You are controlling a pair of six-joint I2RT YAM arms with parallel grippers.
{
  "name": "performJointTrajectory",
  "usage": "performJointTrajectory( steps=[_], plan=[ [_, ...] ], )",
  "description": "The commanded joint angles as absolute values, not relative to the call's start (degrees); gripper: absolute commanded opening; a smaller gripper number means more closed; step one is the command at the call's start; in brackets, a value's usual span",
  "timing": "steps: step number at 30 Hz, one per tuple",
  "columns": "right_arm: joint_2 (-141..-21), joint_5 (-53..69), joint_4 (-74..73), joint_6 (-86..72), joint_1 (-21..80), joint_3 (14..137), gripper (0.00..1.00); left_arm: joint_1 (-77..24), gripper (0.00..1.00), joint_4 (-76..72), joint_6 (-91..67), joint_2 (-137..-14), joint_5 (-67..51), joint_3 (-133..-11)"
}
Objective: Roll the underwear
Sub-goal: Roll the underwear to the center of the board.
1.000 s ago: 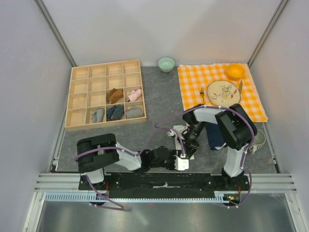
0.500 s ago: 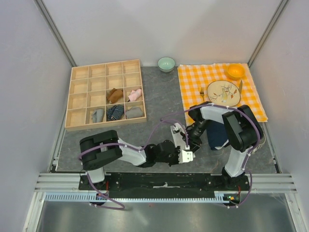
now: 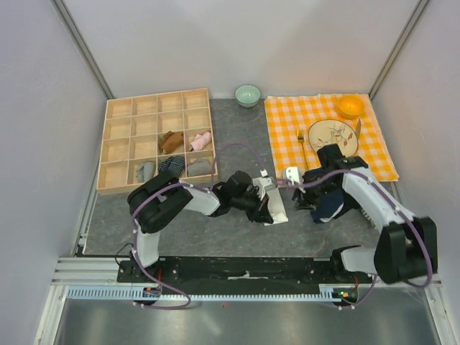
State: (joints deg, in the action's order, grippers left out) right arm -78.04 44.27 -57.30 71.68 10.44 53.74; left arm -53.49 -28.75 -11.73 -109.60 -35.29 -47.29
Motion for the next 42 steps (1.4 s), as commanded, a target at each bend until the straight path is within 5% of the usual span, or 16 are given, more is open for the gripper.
performJointTrajectory(
  steps=[1,5,22,24,28,31,42],
  plan=[
    [-67.3,47.8,-51.6,79.1,16.1,44.4,0.49,-49.8,0.04,-25.0,-27.3,-115.7,-44.5,-49.9],
    [-60.3,41.6,-38.2,74.3,24.3,37.4,0.58,-48.6,0.08,-25.9,-33.3,-118.4,-47.6,-51.2],
    [-73.5,22.3,-25.1,72.0,35.9,31.5,0.56,-47.4,0.24,-30.3,-41.4,-119.4,-45.8,-51.5],
    [-74.9,20.7,-25.2,72.1,36.1,31.2,0.52,-47.1,0.27,-33.1,-43.1,-117.8,-45.1,-50.5],
    [-79.2,19.3,-27.2,71.3,36.3,32.3,0.25,-46.8,0.41,-38.0,-43.9,-112.0,-41.1,-46.2],
    [-80.6,19.2,-28.9,70.2,36.3,33.5,0.17,-46.8,0.46,-39.5,-40.4,-105.3,-36.5,-42.1],
    [-88.2,31.4,-44.9,68.2,34.2,44.1,0.14,-52.3,0.47,-64.1,-15.6,-80.1,-23.9,-12.3]
  ],
)
